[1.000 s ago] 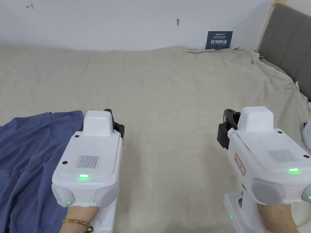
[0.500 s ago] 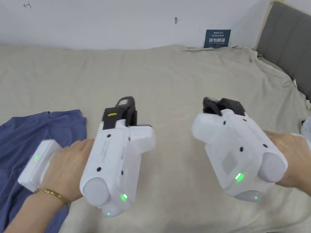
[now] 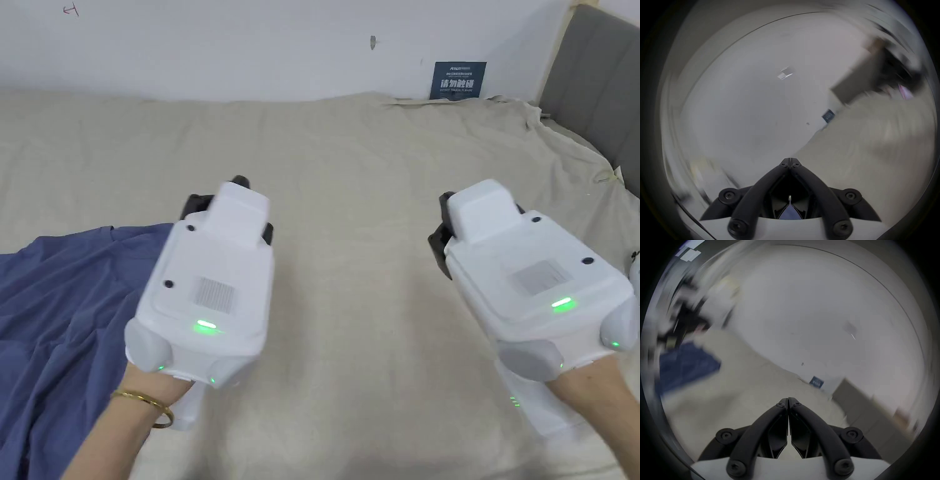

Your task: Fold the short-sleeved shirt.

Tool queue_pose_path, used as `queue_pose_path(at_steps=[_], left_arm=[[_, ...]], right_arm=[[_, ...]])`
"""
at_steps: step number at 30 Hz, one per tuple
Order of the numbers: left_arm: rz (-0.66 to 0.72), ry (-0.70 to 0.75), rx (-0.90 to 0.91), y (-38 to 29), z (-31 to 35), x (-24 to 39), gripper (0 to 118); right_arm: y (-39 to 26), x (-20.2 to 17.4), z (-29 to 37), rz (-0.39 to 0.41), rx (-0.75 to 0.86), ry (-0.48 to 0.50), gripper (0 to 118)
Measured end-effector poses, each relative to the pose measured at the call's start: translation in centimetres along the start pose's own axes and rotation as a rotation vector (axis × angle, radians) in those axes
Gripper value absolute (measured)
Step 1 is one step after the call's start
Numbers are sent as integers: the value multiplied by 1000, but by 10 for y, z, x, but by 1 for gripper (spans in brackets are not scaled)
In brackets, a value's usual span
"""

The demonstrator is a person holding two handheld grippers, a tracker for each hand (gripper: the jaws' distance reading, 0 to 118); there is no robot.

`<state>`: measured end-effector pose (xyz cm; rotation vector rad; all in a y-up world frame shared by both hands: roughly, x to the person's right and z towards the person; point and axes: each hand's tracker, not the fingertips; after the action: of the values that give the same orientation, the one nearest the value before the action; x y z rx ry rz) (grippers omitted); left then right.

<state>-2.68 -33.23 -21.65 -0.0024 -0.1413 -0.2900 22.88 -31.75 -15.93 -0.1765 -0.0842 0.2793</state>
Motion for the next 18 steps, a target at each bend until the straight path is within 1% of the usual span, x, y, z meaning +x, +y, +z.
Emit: queue_pose_path(at_steps=[1,3,4,6,15,18], left_arm=[[117,22,9,-2,2,-5,0],[256,31,-6,-6,9,-9,0],[284,48,-25,-8,10,-10,0],[265,44,-40,-15,10,-10,0],[212,1,-70,-23,12,2,0],[203,-6,-73,-24,13,3,0]], right_arm=[[-2,2,2,-97,9,-26,0],[-8,6,6,-206,9,-32,0],[-11,7,8,-237,9,-54,0],[-15,5,11,-267,7,-62,0],[-23,6,15,-276,-16,-90,0],[-24,5,17,-262,-15,-92,0]])
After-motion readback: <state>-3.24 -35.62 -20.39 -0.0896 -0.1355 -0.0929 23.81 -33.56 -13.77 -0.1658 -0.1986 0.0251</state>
